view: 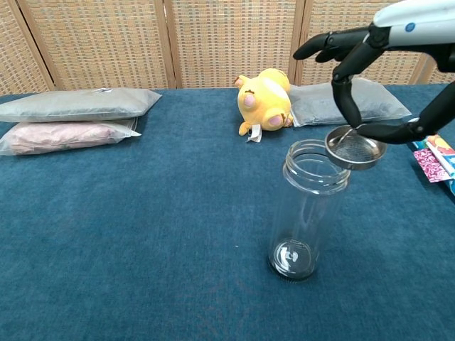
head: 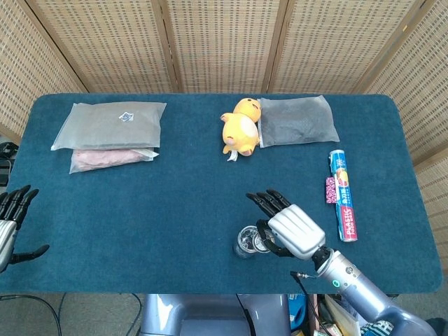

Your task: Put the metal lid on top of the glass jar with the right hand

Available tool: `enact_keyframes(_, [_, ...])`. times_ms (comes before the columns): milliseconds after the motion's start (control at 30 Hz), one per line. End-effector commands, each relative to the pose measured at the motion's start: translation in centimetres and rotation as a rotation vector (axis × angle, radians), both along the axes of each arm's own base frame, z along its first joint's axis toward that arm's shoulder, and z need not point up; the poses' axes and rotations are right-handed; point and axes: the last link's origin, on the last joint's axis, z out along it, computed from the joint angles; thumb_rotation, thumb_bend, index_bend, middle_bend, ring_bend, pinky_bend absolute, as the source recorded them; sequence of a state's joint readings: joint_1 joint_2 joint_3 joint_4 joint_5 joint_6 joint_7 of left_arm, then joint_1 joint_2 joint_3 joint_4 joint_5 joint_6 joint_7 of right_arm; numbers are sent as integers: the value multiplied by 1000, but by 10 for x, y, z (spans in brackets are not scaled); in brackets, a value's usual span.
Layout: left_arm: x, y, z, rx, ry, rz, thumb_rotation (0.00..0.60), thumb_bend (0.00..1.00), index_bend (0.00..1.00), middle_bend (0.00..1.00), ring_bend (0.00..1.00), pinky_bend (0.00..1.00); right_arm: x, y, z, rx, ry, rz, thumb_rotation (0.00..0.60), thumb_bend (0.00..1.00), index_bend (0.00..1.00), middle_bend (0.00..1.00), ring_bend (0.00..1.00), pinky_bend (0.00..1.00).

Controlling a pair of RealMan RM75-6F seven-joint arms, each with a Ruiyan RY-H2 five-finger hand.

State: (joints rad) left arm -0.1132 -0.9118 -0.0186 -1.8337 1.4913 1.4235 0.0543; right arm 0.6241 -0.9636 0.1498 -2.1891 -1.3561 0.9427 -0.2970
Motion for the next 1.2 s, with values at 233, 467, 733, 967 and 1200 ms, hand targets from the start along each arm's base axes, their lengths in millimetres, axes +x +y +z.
enact_keyframes(233, [0,0,0,-1,0,0,600,0,0,0,0,0,9,-7,-7,2,-14,-21,600,687,717,26,0,0])
enact_keyframes(467, [0,0,0,0,1,4,600,0,0,0,0,0,16,-9,-15,11,-19,-17,600,687,717,26,0,0])
enact_keyframes(733, [-1,0,2,4,-3,4,600,0,0,0,0,0,20,-9,-20,17,-14,-21,600,686,717,26,0,0])
enact_keyframes(967, [-1,0,4,8,-8,4,600,0,0,0,0,0,19,-9,-23,16,-2,-25,600,684,667,15,0,0])
enact_keyframes(1200, [-1,0,4,10,-10,4,600,0,0,0,0,0,19,-8,-22,29,-9,-16,600,332,146,0,0,0])
